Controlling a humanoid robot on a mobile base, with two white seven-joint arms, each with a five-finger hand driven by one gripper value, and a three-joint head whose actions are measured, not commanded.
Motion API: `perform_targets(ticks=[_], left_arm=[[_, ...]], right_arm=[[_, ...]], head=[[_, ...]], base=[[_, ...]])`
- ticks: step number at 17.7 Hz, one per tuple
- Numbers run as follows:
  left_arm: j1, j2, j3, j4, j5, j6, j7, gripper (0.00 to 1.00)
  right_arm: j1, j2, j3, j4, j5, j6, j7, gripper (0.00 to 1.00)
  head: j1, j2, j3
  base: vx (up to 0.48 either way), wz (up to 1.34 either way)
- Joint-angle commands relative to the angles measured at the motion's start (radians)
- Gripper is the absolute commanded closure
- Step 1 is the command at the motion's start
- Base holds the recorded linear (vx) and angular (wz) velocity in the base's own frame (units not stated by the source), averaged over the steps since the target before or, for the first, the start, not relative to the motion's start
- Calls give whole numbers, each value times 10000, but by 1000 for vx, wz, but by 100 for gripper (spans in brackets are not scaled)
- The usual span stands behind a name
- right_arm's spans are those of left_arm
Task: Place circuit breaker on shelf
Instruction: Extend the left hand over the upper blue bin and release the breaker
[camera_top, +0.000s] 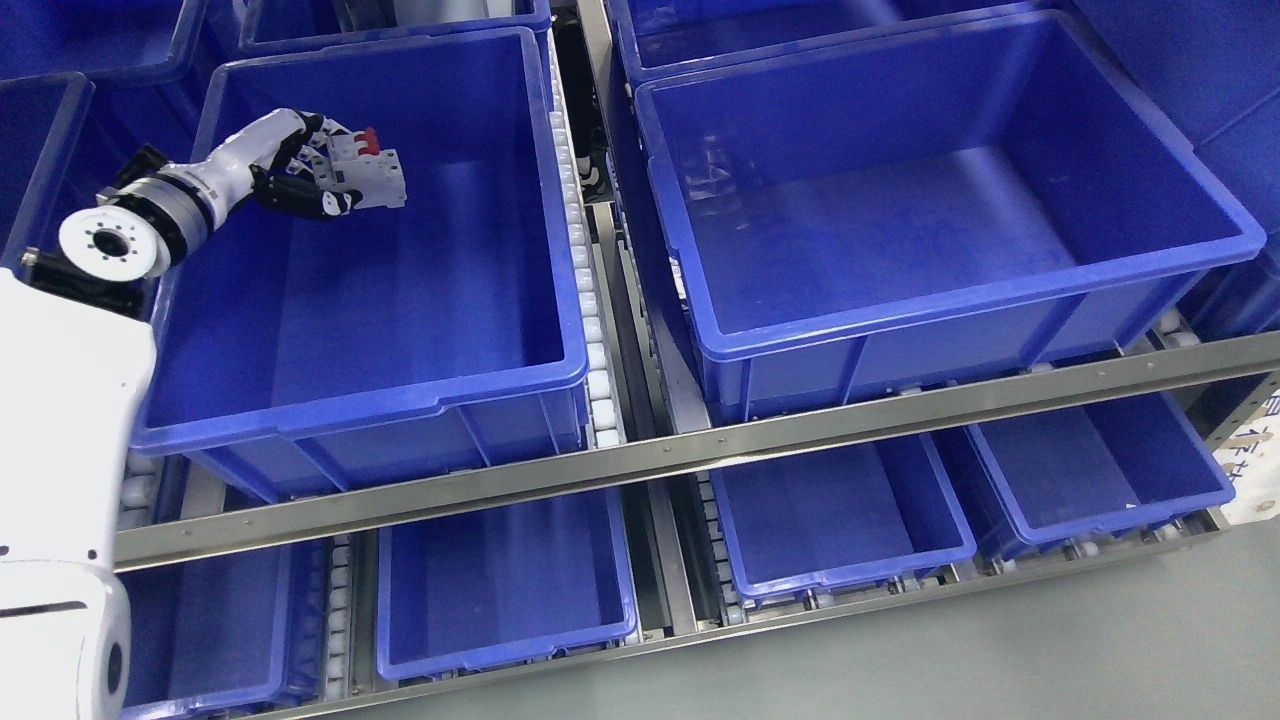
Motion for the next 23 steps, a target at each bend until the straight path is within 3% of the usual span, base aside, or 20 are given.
perform_targets(ticks=[1,6,15,18,21,23], left_arm=[[-773,-634,-607,2469,-146,41,7,70],[-835,-604,-668,2469,-146,57,250,55],[-804,-420,-348,2255,-40,26,1418,1],[-820,-740,2358,924,312,26,1602,1],[-774,-2027,5152,-410,696,-4,2075,0],[-484,-2579,6291,-1863,1079,-20,3038,0]], right_arm=[[0,-174,199,0,0,627,0,0],[0,-174,199,0,0,627,0,0],[0,-174,199,0,0,627,0,0],[0,-174,199,0,0,627,0,0],[0,-174,199,0,0,627,0,0],[0,-174,199,0,0,627,0,0]], head=[[0,0,0],[0,0,0],[0,0,0],[0,-1,0],[0,0,0],[0,0,0]], base=[[0,0],[0,0],[-5,-8],[0,0],[0,0],[0,0]])
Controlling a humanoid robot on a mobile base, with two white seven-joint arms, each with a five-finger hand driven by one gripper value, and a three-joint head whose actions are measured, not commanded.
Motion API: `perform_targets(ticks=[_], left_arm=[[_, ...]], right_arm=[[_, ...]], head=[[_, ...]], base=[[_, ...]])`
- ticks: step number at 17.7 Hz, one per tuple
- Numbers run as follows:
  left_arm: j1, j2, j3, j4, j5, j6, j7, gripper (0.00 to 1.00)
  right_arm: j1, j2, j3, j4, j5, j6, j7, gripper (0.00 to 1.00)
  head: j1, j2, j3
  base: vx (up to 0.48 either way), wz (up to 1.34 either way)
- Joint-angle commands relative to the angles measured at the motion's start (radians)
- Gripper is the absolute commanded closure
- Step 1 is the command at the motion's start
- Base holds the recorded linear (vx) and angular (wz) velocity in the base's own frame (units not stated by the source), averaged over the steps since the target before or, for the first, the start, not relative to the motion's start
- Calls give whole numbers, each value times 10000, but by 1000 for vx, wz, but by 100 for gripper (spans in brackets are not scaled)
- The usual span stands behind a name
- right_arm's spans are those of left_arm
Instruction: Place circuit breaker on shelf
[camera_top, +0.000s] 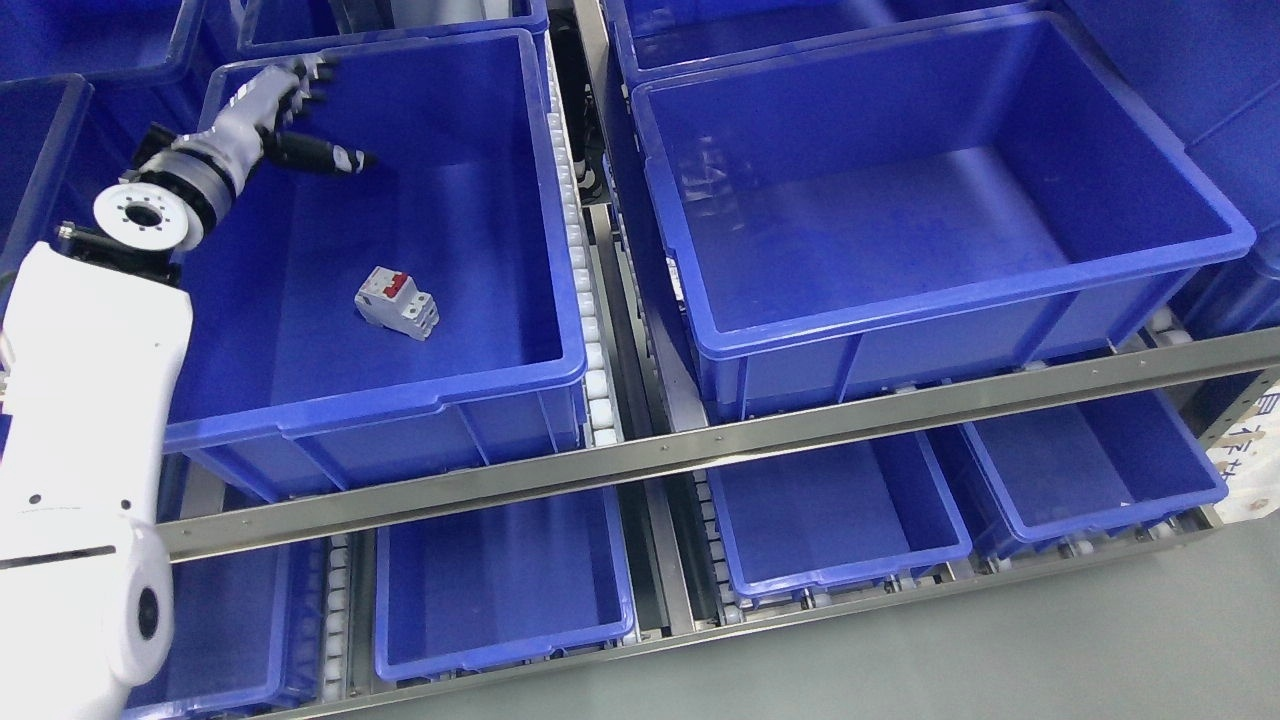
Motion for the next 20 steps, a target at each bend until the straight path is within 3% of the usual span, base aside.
perform_targets(ticks=[1,4,8,11,15,20], left_arm=[[668,-1886,4749,-4021,666,-78,1359,0],[2506,-2067,4722,-7611,682,608,1840,0],[5252,-2067,3619,-10070,713,766,1594,0],[5779,-2067,3616,-10489,789,689,1655,0],[6224,-2067,3463,-10874,2367,704,1671,0],[7282,-2067,2713,-11043,2967,566,1671,0]], right_arm=[[2,-175,199,0,0,627,1,0],[2,-175,199,0,0,627,1,0],[2,-175,199,0,0,627,1,0],[2,-175,199,0,0,627,1,0],[2,-175,199,0,0,627,1,0],[2,-175,199,0,0,627,1,0]], head=[[0,0,0],[0,0,0],[0,0,0],[0,0,0],[0,0,0],[0,0,0]], base=[[-12,-18],[-68,-69],[-114,-46],[-177,89],[-252,251],[-206,161]])
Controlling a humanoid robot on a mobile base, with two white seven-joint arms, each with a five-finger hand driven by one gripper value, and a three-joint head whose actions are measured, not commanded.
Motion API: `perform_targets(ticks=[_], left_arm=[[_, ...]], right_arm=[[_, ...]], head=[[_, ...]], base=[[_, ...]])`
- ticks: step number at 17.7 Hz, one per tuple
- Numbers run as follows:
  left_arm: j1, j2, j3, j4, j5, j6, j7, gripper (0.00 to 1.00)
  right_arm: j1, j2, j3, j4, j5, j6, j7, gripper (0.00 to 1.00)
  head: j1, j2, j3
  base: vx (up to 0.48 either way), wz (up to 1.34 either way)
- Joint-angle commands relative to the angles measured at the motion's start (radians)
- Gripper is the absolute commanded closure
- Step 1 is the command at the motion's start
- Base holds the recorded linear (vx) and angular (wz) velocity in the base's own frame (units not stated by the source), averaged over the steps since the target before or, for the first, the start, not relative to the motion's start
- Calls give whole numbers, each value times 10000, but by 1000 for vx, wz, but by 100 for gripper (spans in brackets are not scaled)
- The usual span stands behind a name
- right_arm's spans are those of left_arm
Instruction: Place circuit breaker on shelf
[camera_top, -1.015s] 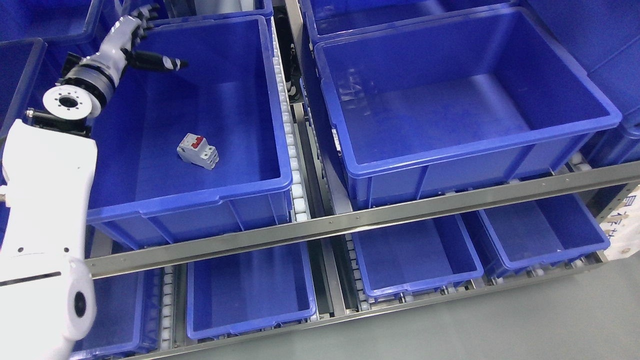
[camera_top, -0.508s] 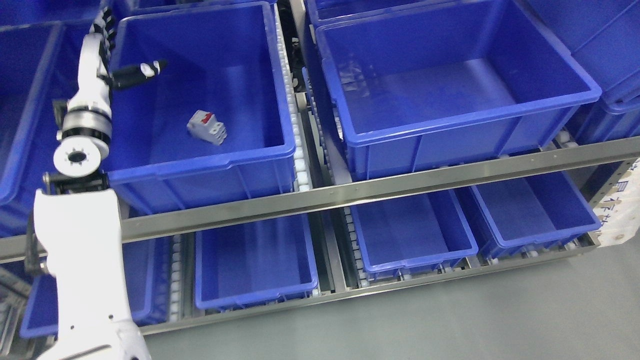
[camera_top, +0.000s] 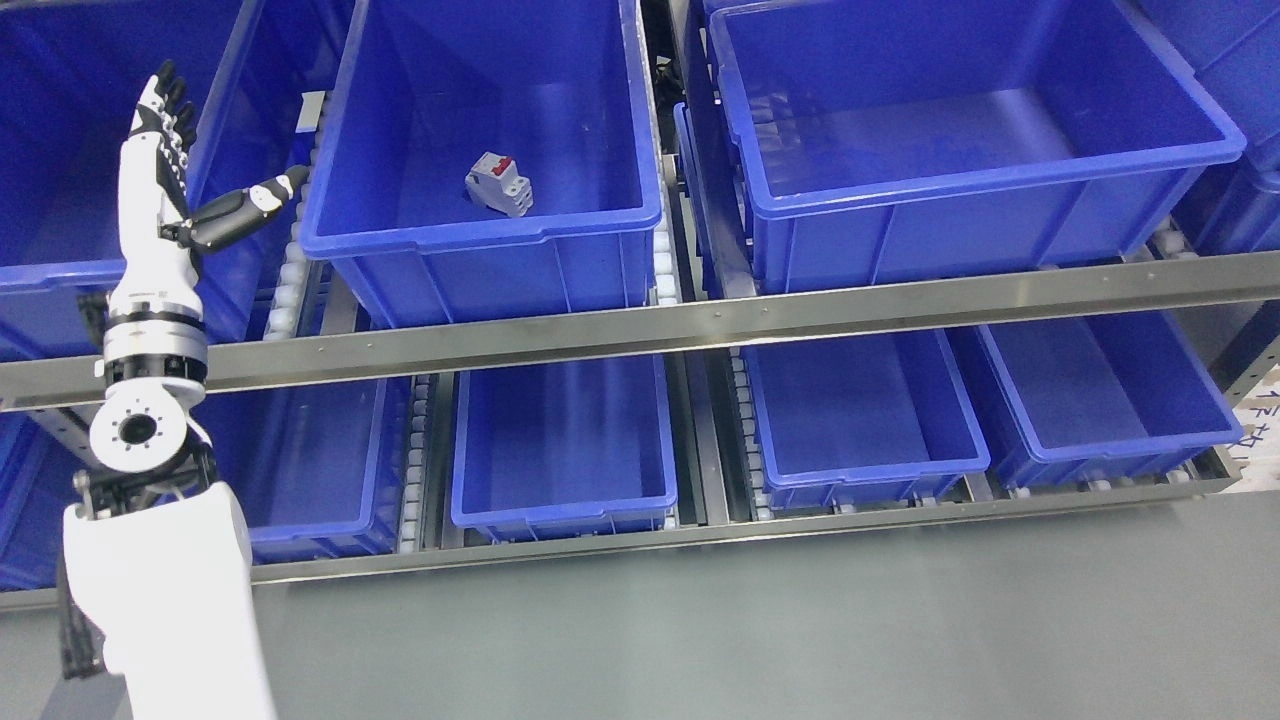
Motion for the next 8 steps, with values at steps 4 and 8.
perform_targets(ticks=[4,8], left_arm=[[1487,-115,-854,-2256,1007,-163,-30,0],[1487,-115,-1222,-2578,1085,-225,-30,0]], right_arm=[[-3,-175,199,-1,0,627,3,0],[-3,-175,199,-1,0,627,3,0]], head=[[0,-2,0],[0,-2,0]], base=[[-93,14],[36,-15]])
